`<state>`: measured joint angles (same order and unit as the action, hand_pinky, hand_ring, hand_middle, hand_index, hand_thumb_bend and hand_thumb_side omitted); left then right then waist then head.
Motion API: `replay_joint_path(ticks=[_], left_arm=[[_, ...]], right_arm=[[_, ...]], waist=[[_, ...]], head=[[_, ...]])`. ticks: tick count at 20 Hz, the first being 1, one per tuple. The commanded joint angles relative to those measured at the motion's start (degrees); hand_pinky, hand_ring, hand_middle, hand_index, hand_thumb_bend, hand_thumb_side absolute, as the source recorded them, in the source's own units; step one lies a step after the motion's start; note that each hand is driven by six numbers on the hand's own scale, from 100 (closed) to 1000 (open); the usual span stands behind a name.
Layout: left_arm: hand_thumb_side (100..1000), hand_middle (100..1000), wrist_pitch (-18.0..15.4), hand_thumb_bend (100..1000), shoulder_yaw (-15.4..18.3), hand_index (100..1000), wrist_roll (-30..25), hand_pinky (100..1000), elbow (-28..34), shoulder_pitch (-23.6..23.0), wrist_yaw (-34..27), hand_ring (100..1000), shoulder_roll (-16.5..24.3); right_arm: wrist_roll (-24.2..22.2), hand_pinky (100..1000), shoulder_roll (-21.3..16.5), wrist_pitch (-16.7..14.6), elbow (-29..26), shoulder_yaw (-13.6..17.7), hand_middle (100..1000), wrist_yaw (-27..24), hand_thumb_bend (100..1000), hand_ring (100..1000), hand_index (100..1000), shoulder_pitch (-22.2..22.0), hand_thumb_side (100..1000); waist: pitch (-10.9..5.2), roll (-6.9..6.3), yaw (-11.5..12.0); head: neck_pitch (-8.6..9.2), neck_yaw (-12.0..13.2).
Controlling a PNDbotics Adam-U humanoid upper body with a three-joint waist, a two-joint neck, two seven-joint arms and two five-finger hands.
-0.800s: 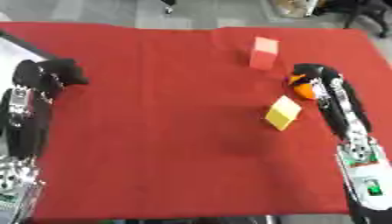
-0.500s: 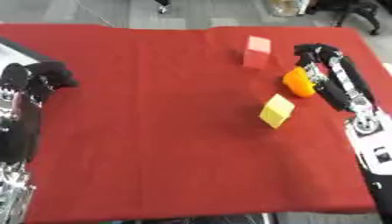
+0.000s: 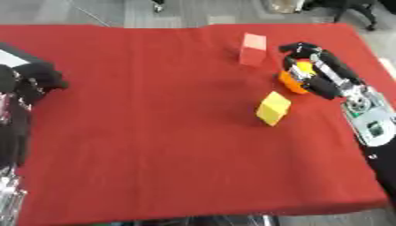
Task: Pick up the objects with one hand, pass them to the other hand, and then place them into the box on the other side of the table.
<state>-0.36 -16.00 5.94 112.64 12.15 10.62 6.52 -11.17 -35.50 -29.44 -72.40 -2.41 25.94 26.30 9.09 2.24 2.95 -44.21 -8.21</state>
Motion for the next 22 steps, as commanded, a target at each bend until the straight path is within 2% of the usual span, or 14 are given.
replay_joint_path(ticks=[1,2,9,22], left_arm=[[1000,593,-0.1,324,-0.2,730,-0.3,757,1.0,0.4,-0.2,604,0.6],[1000,593,-0.1,324,-0.2,730,-0.3,757,1.0,0.4,-0.2,604,0.6],[1000,593,-0.1,325,-0.2,731,-0.4,757,0.9,0.3,-0.2,604,0.6],[1000,593,-0.1,325,-0.3,731,-0.5,758,0.8,0.2,-0.1,604,0.7]], right_arm=[[-2.6,849,-2.2,-2.1,2.7,-0.8,850,3.2,153,811,927,2.1,1000],[-3.3,850,-2.1,-2.7,3.5,-1.0,849,4.0,180,813,931,2.5,985],[-6.8,851,-2.0,-5.7,5.9,-2.0,859,7.2,164,819,947,4.2,996],[-10.3,850,-2.5,-7.2,7.3,-4.0,864,10.1,145,826,964,4.3,1000]], waist=[[-0.81,-0.01,0.1],[-0.82,-0.02,0.1],[-0.90,0.14,0.2],[-0.98,0.34,0.3]], head=[[0.10,-0.3],[0.10,-0.3],[0.10,-0.3],[0.10,-0.2]])
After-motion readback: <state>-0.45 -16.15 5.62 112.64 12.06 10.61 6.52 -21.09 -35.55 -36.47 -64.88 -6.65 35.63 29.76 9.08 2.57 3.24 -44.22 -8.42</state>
